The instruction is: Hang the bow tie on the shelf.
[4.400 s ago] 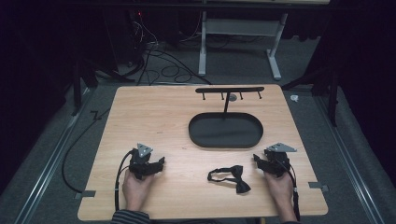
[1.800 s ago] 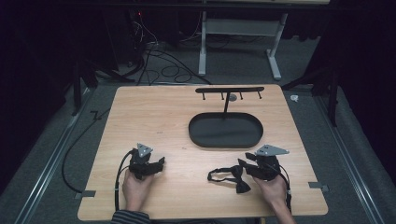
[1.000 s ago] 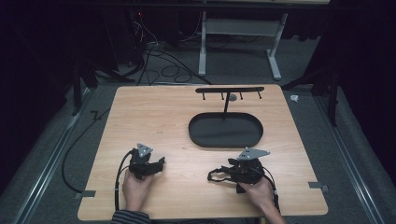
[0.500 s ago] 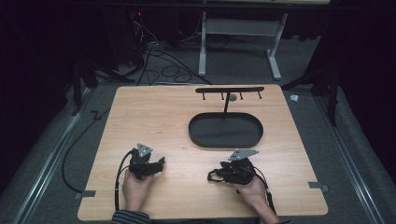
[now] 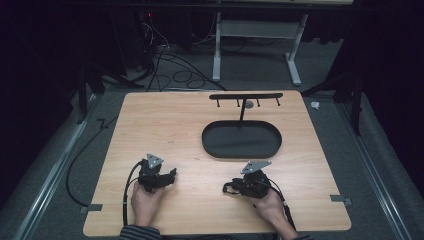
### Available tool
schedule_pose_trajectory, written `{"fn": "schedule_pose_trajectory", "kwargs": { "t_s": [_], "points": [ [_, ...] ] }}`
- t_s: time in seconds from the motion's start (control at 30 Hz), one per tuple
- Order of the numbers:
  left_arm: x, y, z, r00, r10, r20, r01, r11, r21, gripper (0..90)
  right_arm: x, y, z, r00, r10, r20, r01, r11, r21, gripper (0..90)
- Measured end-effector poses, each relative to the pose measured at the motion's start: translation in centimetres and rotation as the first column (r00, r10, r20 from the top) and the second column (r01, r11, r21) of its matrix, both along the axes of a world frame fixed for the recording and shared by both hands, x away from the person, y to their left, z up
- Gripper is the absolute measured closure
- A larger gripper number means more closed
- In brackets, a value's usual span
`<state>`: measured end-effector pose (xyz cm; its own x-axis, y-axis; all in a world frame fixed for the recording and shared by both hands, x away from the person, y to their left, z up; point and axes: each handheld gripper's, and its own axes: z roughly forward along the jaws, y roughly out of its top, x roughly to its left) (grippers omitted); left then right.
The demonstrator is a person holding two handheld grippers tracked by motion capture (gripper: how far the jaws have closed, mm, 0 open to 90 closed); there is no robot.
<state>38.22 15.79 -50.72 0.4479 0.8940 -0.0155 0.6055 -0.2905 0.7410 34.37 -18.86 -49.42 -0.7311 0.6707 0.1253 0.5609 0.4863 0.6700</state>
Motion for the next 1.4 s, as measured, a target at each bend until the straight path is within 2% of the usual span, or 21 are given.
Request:
{"fn": "schedule_pose_trajectory", "kwargs": {
  "t_s": [0.1, 0.2, 0.63, 0.93, 1.2, 1.4],
  "points": [
    [0.0, 0.0, 0.0, 1.0000, 0.000, 0.001, 0.000, 1.0000, -0.001, 27.6, -0.1, 0.0, 0.1, 0.9999, 0.011, 0.010, -0.011, 1.000, -0.011, 80.2],
    [0.0, 0.0, 0.0, 1.0000, 0.000, 0.001, 0.000, 1.0000, -0.001, 27.7, -0.2, -0.2, 0.3, 0.9998, 0.011, 0.019, -0.011, 1.000, 0.002, 80.6],
    [0.0, 0.0, 0.0, 1.0000, -0.001, -0.001, 0.001, 1.0000, -0.004, 27.8, -0.4, -1.5, 2.6, 0.9953, -0.045, 0.086, 0.041, 0.998, 0.049, 80.8],
    [0.0, 0.0, 0.0, 1.0000, -0.001, -0.003, 0.001, 1.0000, -0.005, 27.7, -0.1, -3.2, 4.9, 0.9816, -0.112, 0.154, 0.106, 0.993, 0.052, 80.9],
    [0.0, 0.0, 0.0, 1.0000, -0.001, -0.003, 0.001, 1.0000, -0.005, 27.7, 0.0, -4.2, 6.3, 0.9686, -0.158, 0.192, 0.147, 0.987, 0.071, 80.9],
    [0.0, 0.0, 0.0, 1.0000, -0.001, -0.003, 0.001, 1.0000, -0.005, 27.7, 0.3, -5.1, 7.8, 0.9540, -0.187, 0.235, 0.172, 0.982, 0.084, 80.9]
  ]
}}
